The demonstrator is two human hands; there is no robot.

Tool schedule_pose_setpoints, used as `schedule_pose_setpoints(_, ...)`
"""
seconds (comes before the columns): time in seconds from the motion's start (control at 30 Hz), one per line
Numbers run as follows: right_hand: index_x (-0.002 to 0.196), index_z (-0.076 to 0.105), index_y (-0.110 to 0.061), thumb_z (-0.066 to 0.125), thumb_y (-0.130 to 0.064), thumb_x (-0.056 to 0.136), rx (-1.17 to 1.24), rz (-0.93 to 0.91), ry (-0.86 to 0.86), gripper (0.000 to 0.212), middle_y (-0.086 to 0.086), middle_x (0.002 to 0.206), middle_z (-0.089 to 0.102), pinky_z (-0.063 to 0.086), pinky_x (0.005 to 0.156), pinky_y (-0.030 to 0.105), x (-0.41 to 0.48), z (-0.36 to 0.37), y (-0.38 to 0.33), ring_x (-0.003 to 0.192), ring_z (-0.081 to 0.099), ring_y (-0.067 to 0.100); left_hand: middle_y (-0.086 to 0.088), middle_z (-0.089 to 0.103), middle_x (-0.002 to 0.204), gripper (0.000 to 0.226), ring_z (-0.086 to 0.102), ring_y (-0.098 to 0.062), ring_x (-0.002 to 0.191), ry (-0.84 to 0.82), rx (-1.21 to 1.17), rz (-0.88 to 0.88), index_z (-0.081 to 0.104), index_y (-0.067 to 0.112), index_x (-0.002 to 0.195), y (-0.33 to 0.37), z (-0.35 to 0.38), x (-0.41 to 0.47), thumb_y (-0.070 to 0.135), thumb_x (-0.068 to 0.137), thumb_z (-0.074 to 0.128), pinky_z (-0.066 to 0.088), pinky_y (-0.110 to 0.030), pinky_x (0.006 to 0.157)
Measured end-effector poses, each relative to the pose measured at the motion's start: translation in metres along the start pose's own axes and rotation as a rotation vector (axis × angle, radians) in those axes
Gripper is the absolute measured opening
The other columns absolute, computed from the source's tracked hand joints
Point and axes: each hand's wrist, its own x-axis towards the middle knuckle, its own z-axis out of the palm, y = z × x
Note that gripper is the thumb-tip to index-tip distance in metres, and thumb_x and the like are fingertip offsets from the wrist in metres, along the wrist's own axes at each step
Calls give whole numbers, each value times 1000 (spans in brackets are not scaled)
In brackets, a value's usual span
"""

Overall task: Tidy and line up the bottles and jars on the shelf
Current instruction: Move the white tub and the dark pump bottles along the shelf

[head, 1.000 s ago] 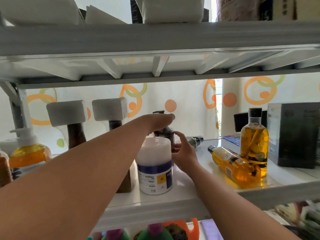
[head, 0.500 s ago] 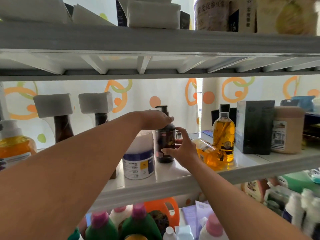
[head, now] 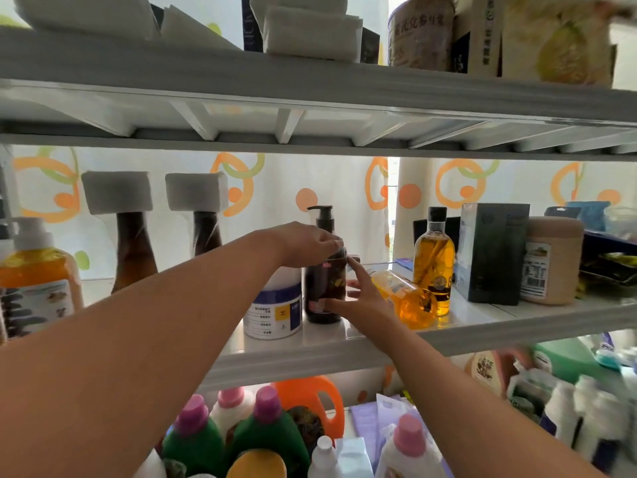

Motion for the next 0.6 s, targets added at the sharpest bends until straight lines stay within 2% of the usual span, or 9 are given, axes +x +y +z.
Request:
schedule_pose_setpoints(0.07, 143, 10, -44, 81, -35, 68, -74, 10, -19, 103, 3, 144, 40, 42, 102, 41, 0, 5, 1, 130, 41, 27, 2, 40, 149, 48, 39, -23, 133, -21, -15, -11, 34, 40, 143, -1, 5, -3, 52, 97, 24, 28, -37, 106)
schedule_pose_setpoints(0.13, 142, 3, -47, 80, -37, 69, -95, 18, -34, 106, 5, 140, 47, 44, 101, 43, -1, 9, 1, 125, 48, 29, 2, 39, 150, 49, 37, -23, 134, -12, -16, 0, 32, 40, 144, -1, 7, -5, 52, 97, 24, 28, -37, 106)
schedule_pose_setpoints(0.3, 143, 11, -40, 80, -40, 67, -162, -10, 77, 103, 8, 131, 56, 47, 89, 34, -7, 9, 0, 116, 56, 27, 3, 42, 148, 45, 38, -22, 133, -14, -63, 15, 38, 39, 141, -2, 2, -7, 50, 98, 27, 28, -36, 104)
schedule_pose_setpoints(0.47, 144, 11, -36, 80, -40, 67, -211, -50, 87, 104, 7, 128, 57, 45, 82, 27, -14, 8, -5, 115, 56, 25, 1, 49, 141, 41, 45, -19, 124, 47, -92, 37, 47, 35, 134, -2, -4, -9, 47, 98, 31, 31, -29, 92)
schedule_pose_setpoints(0.6, 144, 10, -34, 79, -38, 69, -231, -55, 89, 101, 8, 129, 57, 43, 78, 23, -17, 9, -9, 114, 57, 25, 1, 50, 141, 41, 47, -20, 124, 49, -96, 39, 47, 38, 134, 0, 1, -15, 48, 98, 31, 33, -33, 96)
